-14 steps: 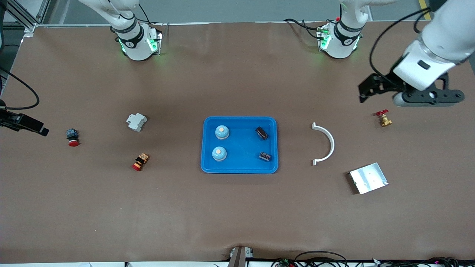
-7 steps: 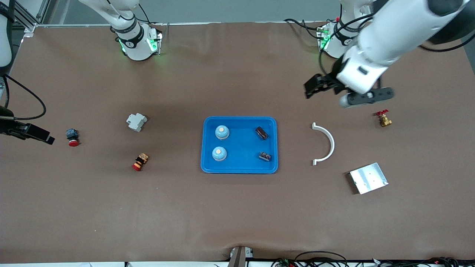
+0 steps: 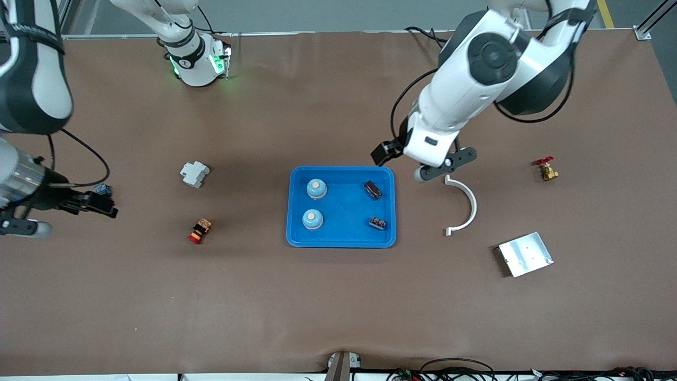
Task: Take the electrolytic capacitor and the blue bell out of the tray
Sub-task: 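Move the left gripper toward the tray while the right gripper follows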
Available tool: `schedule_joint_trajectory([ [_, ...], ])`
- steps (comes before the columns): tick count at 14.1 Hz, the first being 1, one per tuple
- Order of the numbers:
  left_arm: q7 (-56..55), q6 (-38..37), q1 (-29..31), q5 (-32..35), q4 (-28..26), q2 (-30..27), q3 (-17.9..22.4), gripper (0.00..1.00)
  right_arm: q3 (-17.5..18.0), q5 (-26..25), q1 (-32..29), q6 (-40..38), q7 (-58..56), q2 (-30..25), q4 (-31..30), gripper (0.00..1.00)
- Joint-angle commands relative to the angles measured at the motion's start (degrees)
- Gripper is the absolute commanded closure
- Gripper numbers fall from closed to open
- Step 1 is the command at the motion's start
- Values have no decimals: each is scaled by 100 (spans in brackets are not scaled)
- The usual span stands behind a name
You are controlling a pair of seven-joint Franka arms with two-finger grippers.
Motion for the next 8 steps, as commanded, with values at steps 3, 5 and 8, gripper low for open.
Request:
schedule_joint_trajectory([
  [3, -1002, 431, -438, 526, 118, 741, 17, 0, -11, 25, 530, 975, 885, -84, -855, 0],
  [5, -1197, 633, -500, 597, 118, 970, 26, 0, -11, 8, 872, 1037, 1536, -49, -856, 0],
  [8, -1303, 880, -631, 710, 118, 1242, 52, 0, -11, -28, 1330, 1063, 2197, -5, -821, 0],
])
